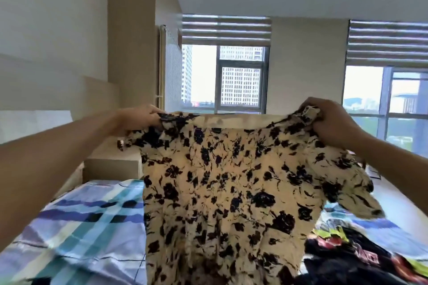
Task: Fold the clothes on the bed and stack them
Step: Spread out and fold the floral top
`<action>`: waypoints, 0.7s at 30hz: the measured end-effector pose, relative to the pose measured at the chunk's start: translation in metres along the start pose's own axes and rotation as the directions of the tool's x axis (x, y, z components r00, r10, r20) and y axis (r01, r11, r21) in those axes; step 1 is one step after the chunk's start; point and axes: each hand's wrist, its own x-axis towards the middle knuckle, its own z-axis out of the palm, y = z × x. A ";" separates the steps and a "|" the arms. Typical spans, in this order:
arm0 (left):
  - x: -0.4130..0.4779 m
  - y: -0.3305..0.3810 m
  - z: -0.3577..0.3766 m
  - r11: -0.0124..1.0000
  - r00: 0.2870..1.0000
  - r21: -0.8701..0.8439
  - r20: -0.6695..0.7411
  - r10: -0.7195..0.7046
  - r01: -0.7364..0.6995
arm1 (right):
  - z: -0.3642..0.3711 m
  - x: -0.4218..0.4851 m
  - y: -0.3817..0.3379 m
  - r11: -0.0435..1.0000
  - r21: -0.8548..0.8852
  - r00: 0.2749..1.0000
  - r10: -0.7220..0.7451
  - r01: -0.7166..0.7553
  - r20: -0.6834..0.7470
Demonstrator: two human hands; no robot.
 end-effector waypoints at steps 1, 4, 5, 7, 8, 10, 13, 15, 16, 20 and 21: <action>-0.005 -0.002 -0.004 1.000 1.000 -0.007 0.000 -0.018 0.018 | 0.002 0.000 0.002 1.000 -0.009 1.000 0.000 0.000 -0.013; -0.012 -0.016 -0.005 0.997 0.998 -0.040 -0.026 -0.065 0.064 | 0.016 -0.005 0.017 0.999 0.026 0.998 0.029 -0.028 -0.055; -0.014 -0.020 -0.003 0.996 0.997 -0.054 -0.021 -0.067 0.066 | 0.022 -0.008 0.021 0.996 0.071 0.997 0.063 -0.059 -0.045; -0.020 -0.028 0.006 0.993 0.997 -0.087 -0.008 -0.075 0.074 | 0.039 -0.018 0.030 0.947 0.236 0.976 0.215 -0.218 0.039; -0.023 -0.033 0.010 0.989 0.997 -0.125 -0.004 -0.075 0.074 | 0.049 -0.022 0.034 0.896 0.319 0.951 0.293 -0.310 0.101; -0.026 -0.044 0.019 0.974 0.997 -0.213 0.017 -0.069 0.071 | 0.067 -0.034 0.039 0.777 0.456 0.901 0.383 -0.434 0.205; -0.026 -0.069 0.022 0.967 0.995 -0.254 0.103 -0.001 0.027 | 0.082 -0.049 0.041 0.660 0.563 0.867 0.365 -0.498 0.339; -0.030 -0.077 0.028 0.949 0.991 -0.316 0.127 0.033 0.009 | 0.084 -0.052 0.048 0.713 0.508 0.854 0.255 -0.483 0.453; -0.032 -0.077 0.031 0.935 0.991 -0.354 0.128 0.031 0.017 | 0.085 -0.053 0.050 0.792 0.420 0.834 0.193 -0.443 0.517; -0.042 -0.087 0.038 0.897 0.982 -0.423 0.179 -0.057 0.129 | 0.093 -0.057 0.060 0.985 -0.128 0.688 0.173 -0.116 0.704; -0.048 -0.092 0.042 0.921 0.973 -0.372 0.230 -0.034 0.120 | 0.095 -0.062 0.059 0.981 -0.158 0.678 0.194 -0.115 0.709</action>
